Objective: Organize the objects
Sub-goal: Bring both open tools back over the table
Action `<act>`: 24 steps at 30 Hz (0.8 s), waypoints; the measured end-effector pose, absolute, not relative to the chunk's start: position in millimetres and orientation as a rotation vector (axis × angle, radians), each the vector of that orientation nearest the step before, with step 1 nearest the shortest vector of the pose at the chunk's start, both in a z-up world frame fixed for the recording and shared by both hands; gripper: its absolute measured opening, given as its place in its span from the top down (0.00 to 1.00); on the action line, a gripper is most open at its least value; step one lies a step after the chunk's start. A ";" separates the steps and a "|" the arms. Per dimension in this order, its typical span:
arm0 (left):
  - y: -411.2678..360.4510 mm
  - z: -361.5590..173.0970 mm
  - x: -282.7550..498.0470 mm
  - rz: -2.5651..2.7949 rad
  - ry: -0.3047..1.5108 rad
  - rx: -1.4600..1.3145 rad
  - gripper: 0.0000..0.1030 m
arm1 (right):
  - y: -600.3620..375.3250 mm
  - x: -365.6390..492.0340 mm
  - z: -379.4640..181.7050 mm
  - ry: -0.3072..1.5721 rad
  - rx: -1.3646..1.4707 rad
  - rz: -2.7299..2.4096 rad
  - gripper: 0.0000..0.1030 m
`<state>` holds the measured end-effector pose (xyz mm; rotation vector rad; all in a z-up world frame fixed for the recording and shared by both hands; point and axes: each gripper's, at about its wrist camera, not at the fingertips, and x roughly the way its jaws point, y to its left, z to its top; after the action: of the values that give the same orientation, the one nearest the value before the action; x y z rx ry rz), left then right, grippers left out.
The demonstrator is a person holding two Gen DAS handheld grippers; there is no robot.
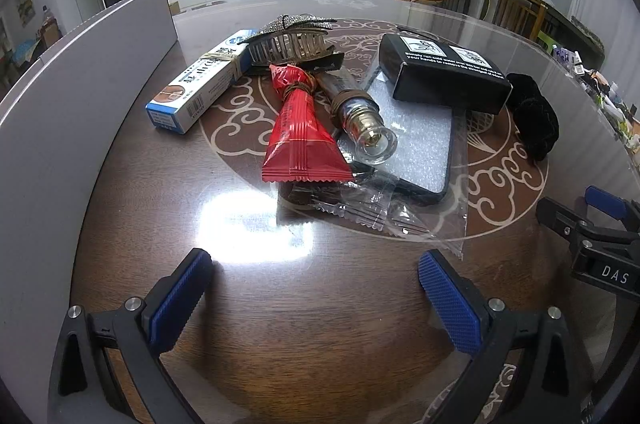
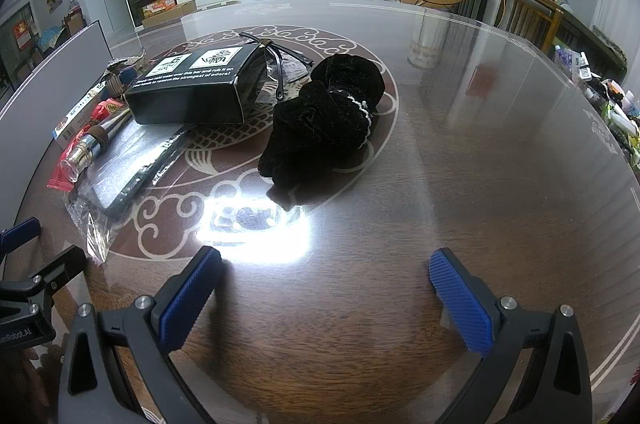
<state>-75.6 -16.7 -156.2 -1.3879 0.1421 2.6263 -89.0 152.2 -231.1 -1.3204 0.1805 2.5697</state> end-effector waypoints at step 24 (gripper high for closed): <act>-18.3 -157.1 -73.1 2.629 0.141 -1.388 0.00 | 153.7 -89.2 -232.6 0.179 -1.321 2.572 0.00</act>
<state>-73.1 -18.3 -157.1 -1.3882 0.1407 2.6288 -89.2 153.7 -232.6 -1.3206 0.1788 2.5719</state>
